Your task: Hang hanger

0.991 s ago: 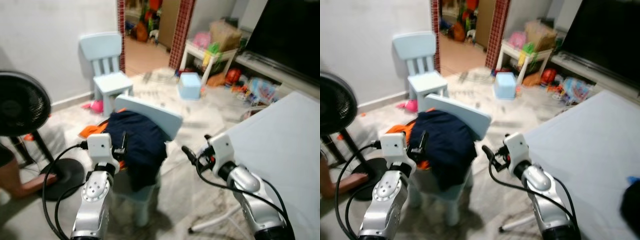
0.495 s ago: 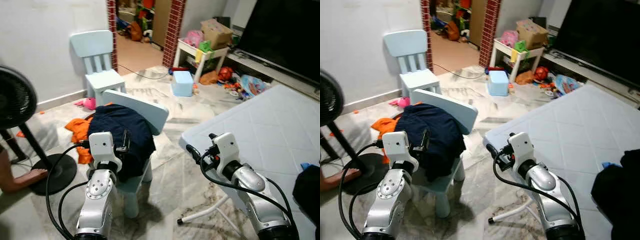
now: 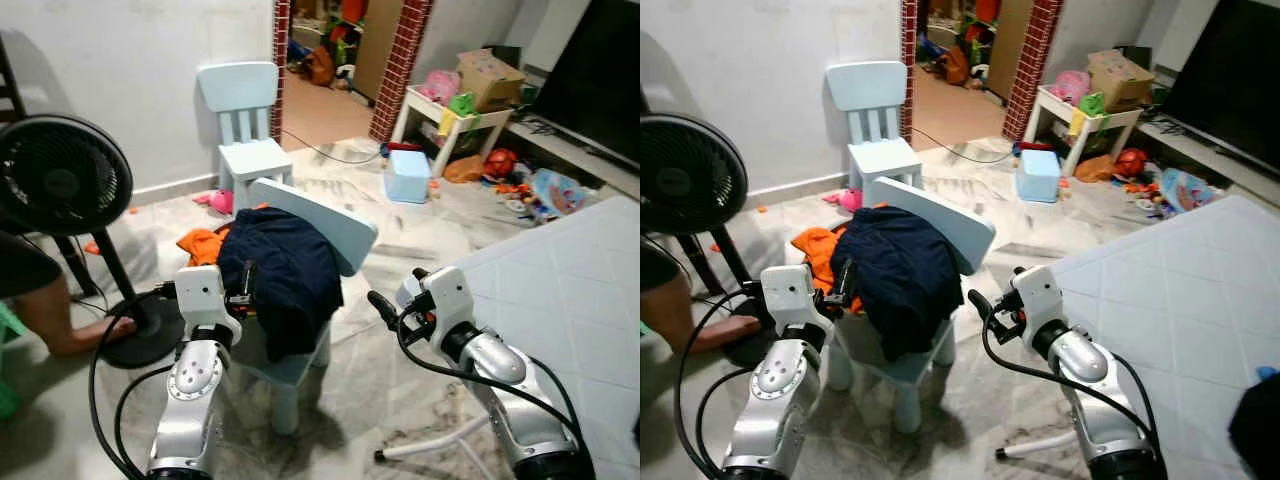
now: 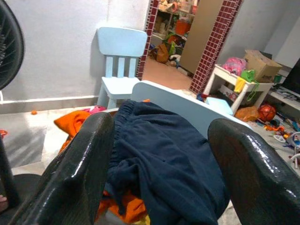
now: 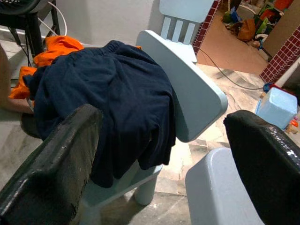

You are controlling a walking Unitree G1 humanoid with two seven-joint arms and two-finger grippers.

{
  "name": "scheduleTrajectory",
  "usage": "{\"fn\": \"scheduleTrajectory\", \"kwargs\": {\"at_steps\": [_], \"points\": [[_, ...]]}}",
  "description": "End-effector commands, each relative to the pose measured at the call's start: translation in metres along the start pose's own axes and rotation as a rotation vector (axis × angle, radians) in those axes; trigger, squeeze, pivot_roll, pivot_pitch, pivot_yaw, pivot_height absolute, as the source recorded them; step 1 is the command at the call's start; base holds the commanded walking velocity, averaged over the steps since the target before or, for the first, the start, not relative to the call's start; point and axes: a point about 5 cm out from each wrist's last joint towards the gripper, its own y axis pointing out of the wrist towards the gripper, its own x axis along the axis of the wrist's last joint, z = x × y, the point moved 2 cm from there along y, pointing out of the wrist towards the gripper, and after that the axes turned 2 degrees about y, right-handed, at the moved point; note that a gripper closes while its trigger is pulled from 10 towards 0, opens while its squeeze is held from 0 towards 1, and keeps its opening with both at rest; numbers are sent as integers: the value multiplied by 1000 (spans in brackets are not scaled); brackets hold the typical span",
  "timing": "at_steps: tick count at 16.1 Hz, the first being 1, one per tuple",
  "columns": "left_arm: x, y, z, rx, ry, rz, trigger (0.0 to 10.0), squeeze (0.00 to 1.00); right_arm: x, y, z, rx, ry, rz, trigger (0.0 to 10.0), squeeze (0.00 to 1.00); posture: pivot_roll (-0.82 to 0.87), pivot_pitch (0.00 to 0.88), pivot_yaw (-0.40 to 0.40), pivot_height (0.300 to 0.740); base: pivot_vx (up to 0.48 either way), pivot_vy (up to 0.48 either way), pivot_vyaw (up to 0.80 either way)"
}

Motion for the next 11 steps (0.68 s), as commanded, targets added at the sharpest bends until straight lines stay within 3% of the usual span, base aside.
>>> {"fn": "scheduleTrajectory", "kwargs": {"at_steps": [1, 8, 11], "points": [[3, 2, -9, -34, -14, -11, 10000, 0, 5, -1, -6, -11, -18, -12, 10000, 0, -79, 0, -118, 740, 0, 0, 0], [2, 2, -9, -35, -12, -11, 10000, 0, 5, -1, -6, -12, -18, -14, 10000, 0, -82, 0, -117, 740, 0, 0, 0], [0, 3, -2, 33, -22, 10, 10000, 0, 5, -2, -6, -9, -32, -12, 10000, 0, -83, 0, -120, 740, 0, 0, 204]]}}
